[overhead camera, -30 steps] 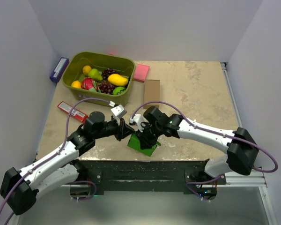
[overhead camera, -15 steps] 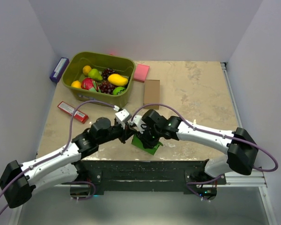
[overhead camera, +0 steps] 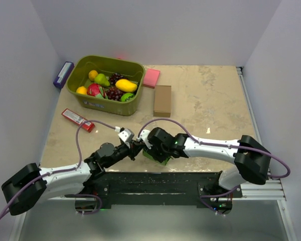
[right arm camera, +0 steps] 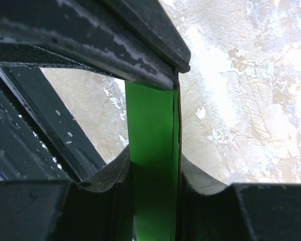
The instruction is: Fold the paper box
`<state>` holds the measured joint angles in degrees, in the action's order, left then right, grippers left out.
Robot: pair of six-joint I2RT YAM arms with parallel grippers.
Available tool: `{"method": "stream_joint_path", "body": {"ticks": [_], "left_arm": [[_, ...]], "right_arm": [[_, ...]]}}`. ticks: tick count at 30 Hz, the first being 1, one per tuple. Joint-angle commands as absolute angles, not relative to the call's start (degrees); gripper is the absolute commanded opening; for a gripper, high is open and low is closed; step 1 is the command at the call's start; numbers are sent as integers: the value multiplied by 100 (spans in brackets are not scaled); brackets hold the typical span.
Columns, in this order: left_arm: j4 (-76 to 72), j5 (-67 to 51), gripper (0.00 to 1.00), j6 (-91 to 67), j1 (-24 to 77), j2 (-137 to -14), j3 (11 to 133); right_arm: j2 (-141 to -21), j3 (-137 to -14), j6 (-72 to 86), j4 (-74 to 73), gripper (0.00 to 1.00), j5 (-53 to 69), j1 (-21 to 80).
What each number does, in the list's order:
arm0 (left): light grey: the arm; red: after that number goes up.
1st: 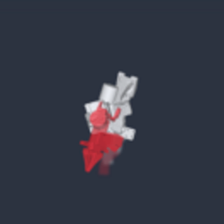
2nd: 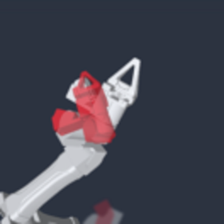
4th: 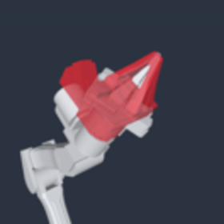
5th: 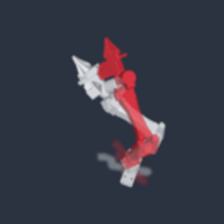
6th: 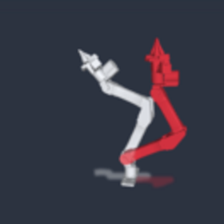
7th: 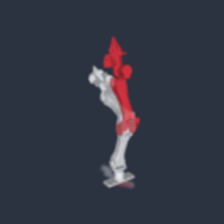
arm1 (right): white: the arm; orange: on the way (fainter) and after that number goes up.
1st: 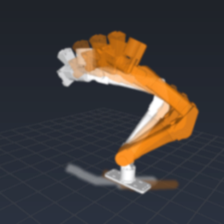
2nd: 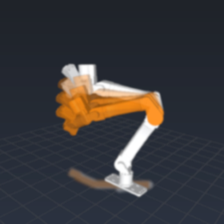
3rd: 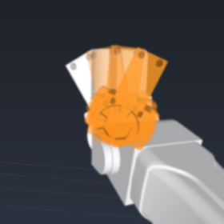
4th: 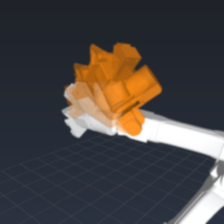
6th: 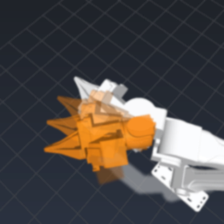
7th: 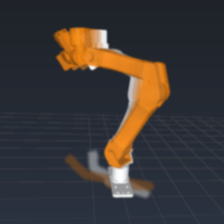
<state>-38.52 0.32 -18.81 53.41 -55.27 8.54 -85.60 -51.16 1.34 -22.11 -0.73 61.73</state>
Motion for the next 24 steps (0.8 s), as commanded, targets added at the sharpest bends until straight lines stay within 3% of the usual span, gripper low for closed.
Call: {"method": "stream_joint_path", "body": {"ticks": [1, 15, 24], "left_arm": [[-4596, -290, 0, -2188, 5458, -5713, 405], [-6345, -229, 0, -2390, 5326, -6257, -439], [-7803, -88, 0, -2707, 5317, -7364, -931]], "right_arm": [[-8762, -5106, 53, -1353, 0, -861, 6170], [-9035, -5247, 193, -1670, 0, -686, 6266], [-9035, -5414, 264, -1846, 0, -721, 6328]]}}
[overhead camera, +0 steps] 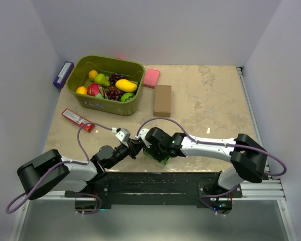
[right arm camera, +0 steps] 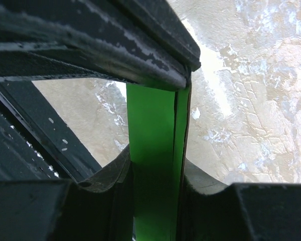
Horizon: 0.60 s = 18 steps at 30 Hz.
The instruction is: Fold the paper box
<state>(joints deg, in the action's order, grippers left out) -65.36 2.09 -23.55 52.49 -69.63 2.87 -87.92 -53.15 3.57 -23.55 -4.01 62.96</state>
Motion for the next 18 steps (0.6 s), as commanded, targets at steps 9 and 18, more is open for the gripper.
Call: {"method": "stream_joint_path", "body": {"ticks": [9, 18], "left_arm": [[-9157, -141, 0, -2953, 5317, -8499, -1265], [-9192, -210, 0, -3067, 5274, -8595, -1362]], "right_arm": [[-8877, -5467, 316, -1960, 0, -651, 6346], [-8728, -5485, 229, -2206, 0, -510, 6328]]}}
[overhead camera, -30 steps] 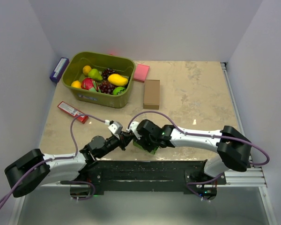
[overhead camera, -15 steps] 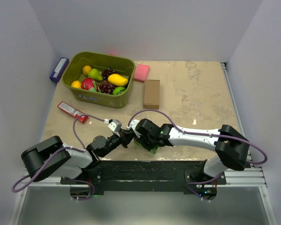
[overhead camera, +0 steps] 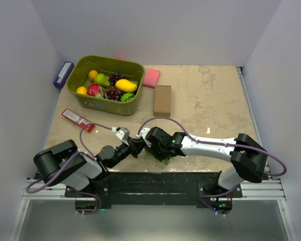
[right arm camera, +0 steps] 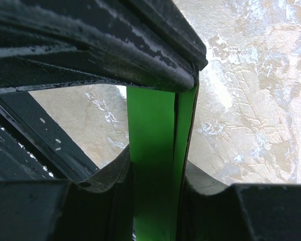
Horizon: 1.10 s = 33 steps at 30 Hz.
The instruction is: Fold the paper box
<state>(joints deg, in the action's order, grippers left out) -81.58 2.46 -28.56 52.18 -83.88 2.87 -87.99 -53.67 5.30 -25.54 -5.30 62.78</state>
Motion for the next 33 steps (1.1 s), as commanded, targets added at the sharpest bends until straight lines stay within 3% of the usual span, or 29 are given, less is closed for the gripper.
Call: {"method": "stream_joint_path", "body": {"ticks": [1, 4, 8, 17, 23, 28, 33], "left_arm": [[-9315, -385, 0, -3120, 5073, -8639, -1362], [-9334, -1098, 0, -3401, 4720, -8421, -1336], [-7583, -1020, 0, -3095, 4720, -7744, -915], [-7444, -1028, 0, -3041, 4729, -7242, -968], [-8831, -1019, 0, -3181, 4737, -8190, -1151], [-10841, -1203, 0, -3330, 4790, -10367, -1118], [-10881, -1126, 0, -3331, 5019, -10777, -896]], "right_arm": [[-8710, -5484, 237, -2189, 0, -414, 6328], [-8780, -5537, 281, -2267, 0, -299, 6293], [-8807, -5388, 378, -2014, 0, -45, 6205], [-8613, -4992, 615, -1353, 0, 35, 6152], [-8675, -5001, 800, -1292, 0, 246, 6152], [-8710, -4895, 879, -1187, 0, 167, 6152], [-8903, -4992, 888, -1204, 0, 211, 6144]]}}
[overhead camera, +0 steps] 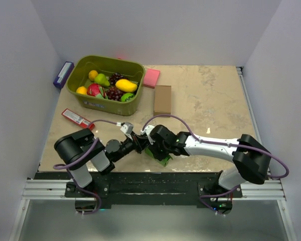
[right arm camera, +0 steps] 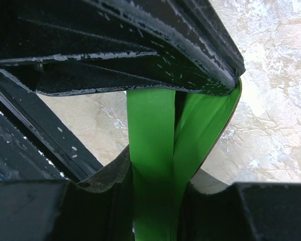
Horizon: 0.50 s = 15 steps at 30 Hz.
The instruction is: Fold the paper box
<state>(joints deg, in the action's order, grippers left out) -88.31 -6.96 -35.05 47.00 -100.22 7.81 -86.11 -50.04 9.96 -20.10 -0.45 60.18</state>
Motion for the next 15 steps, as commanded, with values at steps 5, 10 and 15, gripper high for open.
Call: {"method": "stream_joint_path", "body": {"ticks": [5, 10, 15], "left_arm": [[-10872, -870, 0, -3278, 4992, -10617, -1063], [-10802, -1010, 0, -3410, 4896, -10030, -1248], [-9401, -1143, 0, -3393, 4702, -8739, -1073]], "right_arm": [[-8982, -5036, 844, -1230, 0, 237, 6082], [-8886, -4975, 870, -1301, 0, 237, 6038], [-8833, -4896, 905, -1354, 0, 167, 6012]]}}
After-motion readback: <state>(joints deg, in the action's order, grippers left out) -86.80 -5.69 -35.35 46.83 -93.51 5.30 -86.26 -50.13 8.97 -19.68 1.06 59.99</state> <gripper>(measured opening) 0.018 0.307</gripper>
